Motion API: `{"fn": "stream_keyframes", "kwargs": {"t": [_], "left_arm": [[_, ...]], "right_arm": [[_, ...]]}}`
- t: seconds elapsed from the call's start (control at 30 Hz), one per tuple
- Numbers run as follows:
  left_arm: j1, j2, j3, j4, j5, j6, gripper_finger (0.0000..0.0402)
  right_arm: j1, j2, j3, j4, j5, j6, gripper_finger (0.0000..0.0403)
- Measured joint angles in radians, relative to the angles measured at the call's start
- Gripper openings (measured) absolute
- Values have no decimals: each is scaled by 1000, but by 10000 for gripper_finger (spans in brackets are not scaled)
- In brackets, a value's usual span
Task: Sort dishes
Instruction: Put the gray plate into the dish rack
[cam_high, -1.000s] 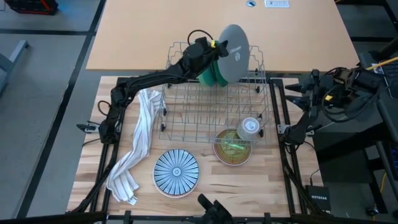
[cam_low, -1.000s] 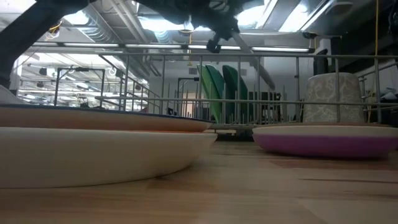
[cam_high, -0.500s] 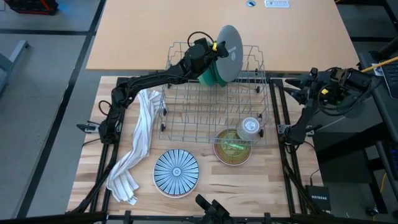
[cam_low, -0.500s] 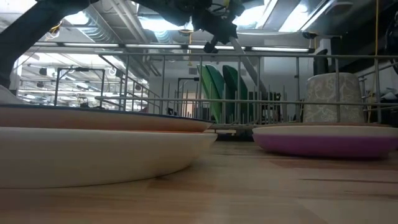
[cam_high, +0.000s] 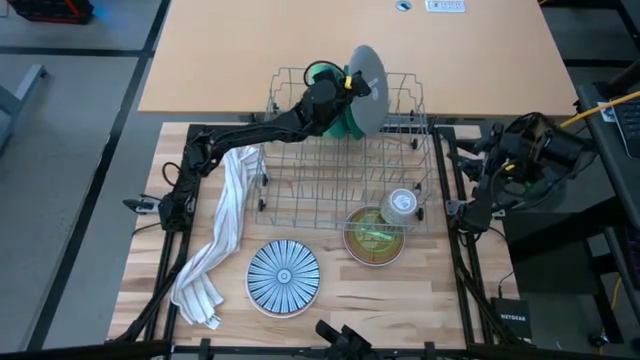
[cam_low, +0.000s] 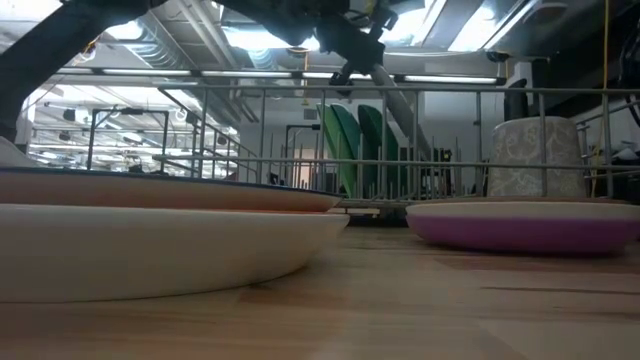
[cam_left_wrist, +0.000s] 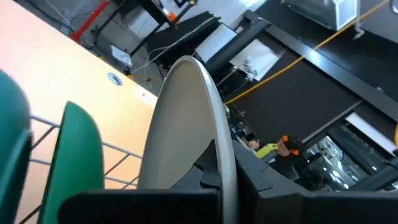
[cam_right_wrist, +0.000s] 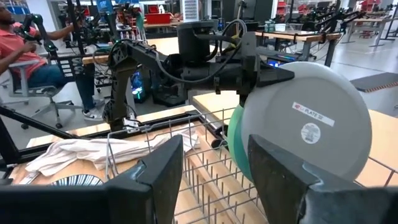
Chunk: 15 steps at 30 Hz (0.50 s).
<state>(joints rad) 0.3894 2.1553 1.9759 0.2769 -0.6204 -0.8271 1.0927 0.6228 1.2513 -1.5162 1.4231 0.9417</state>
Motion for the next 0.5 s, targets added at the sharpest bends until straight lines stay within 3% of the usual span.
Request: {"fn": "stream_keyframes", "kwargs": {"t": [0.5], "left_arm": [[-4, 56, 0, -6, -17, -58, 0]], "right_arm": [[0, 1, -21, 12, -1, 27, 186]]}}
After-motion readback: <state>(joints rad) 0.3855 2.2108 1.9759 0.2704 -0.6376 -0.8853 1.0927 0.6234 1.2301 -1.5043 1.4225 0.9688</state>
